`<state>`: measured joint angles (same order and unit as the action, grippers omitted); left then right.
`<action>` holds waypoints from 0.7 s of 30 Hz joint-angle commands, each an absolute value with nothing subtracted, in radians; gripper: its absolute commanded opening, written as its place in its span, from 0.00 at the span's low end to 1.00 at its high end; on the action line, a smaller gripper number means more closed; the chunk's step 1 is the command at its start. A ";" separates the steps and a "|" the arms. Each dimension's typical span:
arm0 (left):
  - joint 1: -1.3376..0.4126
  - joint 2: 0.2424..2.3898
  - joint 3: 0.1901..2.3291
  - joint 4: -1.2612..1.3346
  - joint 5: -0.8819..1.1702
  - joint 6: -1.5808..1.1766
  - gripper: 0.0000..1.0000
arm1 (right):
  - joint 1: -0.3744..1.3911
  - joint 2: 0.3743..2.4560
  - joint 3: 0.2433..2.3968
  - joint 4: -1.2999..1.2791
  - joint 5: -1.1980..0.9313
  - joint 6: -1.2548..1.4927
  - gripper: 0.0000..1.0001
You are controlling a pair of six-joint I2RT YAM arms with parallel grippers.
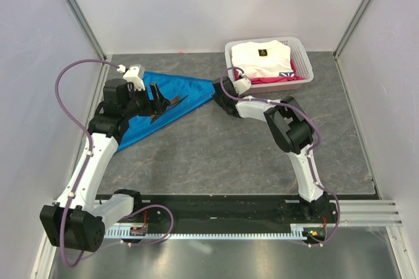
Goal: Fold the napkin, place the utensils inside, and roll it up
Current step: Fold the napkin
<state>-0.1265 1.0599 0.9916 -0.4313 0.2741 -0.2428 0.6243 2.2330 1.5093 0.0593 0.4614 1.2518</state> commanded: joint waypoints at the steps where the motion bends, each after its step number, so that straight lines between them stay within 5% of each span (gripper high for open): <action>1: -0.129 1.061 0.996 -0.390 0.302 -0.247 0.79 | 0.626 2.260 1.528 0.066 0.456 1.272 0.32; 21: -0.129 1.054 0.996 -0.390 0.290 -0.244 0.79 | 0.624 2.304 1.552 0.043 0.440 1.272 0.23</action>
<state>-0.1265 1.0599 0.9916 -0.4313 0.2737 -0.2428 0.6258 2.2578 1.5318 0.0528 0.4873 1.2316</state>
